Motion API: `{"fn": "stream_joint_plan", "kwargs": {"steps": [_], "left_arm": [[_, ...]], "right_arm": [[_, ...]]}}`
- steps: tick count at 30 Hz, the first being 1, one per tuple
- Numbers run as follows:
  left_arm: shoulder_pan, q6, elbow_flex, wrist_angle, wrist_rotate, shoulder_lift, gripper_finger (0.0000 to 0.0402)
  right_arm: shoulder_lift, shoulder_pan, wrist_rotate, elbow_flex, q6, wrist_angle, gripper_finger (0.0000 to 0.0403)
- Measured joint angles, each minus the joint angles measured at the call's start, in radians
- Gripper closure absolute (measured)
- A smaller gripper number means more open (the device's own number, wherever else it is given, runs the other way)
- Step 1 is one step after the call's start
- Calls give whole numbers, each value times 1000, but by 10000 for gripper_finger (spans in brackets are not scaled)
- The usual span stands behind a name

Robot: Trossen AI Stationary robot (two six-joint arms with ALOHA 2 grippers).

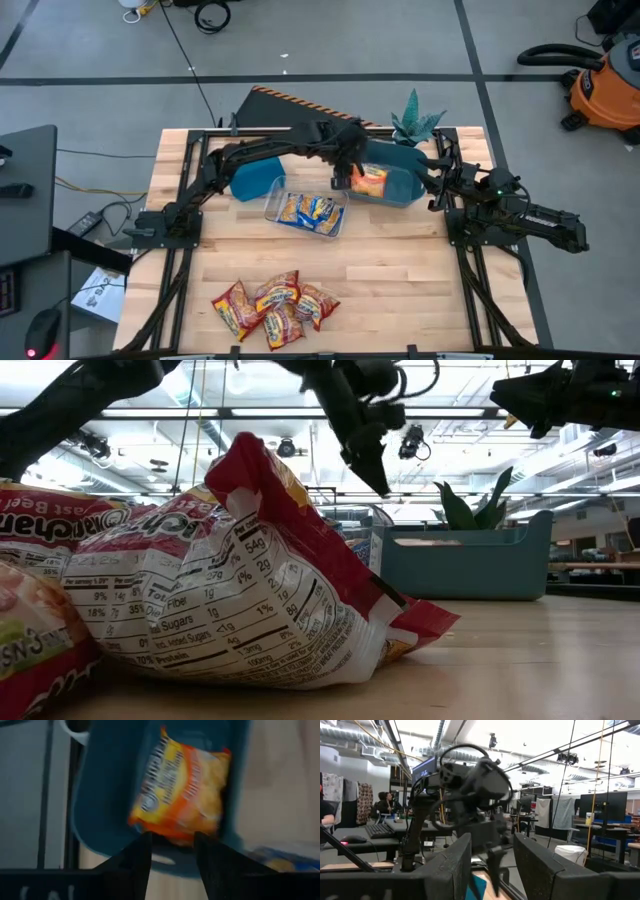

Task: Sort Maruchan noodles
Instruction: Put the red noodle pack into the left small blue bin

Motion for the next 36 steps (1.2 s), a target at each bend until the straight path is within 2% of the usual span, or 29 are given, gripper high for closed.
{"fn": "stream_joint_plan", "kwargs": {"steps": [9,14,22,27,32,36], "left_arm": [[-142,-65,1,-289,-8,-36,247],[-272,-143,0,-406,20,-45,247],[-474,-258,0,-464,-49,-72,247],[-582,-343,-5,-453,-132,-73,247],[-674,-468,-152,-401,-210,-100,247],[-743,-649,-278,-365,-215,-133,247]], "right_arm": [[0,0,0,0,0,-5,250],[0,0,0,0,0,-8,250],[0,0,-7,0,19,-8,250],[0,1,-27,0,19,-17,250],[0,1,-34,0,47,-31,250],[1,1,-34,0,93,-42,250]]}}
